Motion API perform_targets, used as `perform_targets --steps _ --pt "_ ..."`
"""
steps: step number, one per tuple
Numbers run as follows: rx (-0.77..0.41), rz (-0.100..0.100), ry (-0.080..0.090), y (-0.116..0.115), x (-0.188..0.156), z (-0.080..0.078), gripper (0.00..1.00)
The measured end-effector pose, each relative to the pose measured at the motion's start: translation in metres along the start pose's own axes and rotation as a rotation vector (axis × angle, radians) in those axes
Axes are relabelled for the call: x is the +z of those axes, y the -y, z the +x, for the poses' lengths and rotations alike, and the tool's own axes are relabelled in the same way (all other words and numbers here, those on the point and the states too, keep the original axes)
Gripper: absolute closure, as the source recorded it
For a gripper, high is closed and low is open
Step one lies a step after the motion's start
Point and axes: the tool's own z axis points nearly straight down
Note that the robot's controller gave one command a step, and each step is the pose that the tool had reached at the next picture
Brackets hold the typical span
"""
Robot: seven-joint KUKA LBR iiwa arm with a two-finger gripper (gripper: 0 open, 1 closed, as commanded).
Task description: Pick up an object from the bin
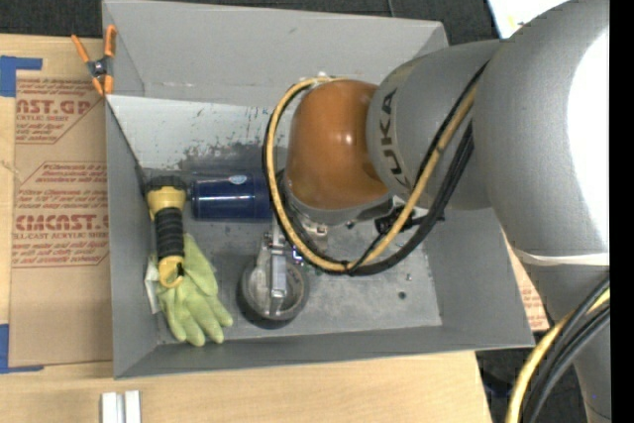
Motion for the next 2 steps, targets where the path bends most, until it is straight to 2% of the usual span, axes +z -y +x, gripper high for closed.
perform_targets --steps 1,2 --pt "-0.020 0.001 -0.005 -0.014 0.015 0.011 0.00" --pt "0.060 0.000 -0.005 -0.030 -0.008 -0.024 0.00"
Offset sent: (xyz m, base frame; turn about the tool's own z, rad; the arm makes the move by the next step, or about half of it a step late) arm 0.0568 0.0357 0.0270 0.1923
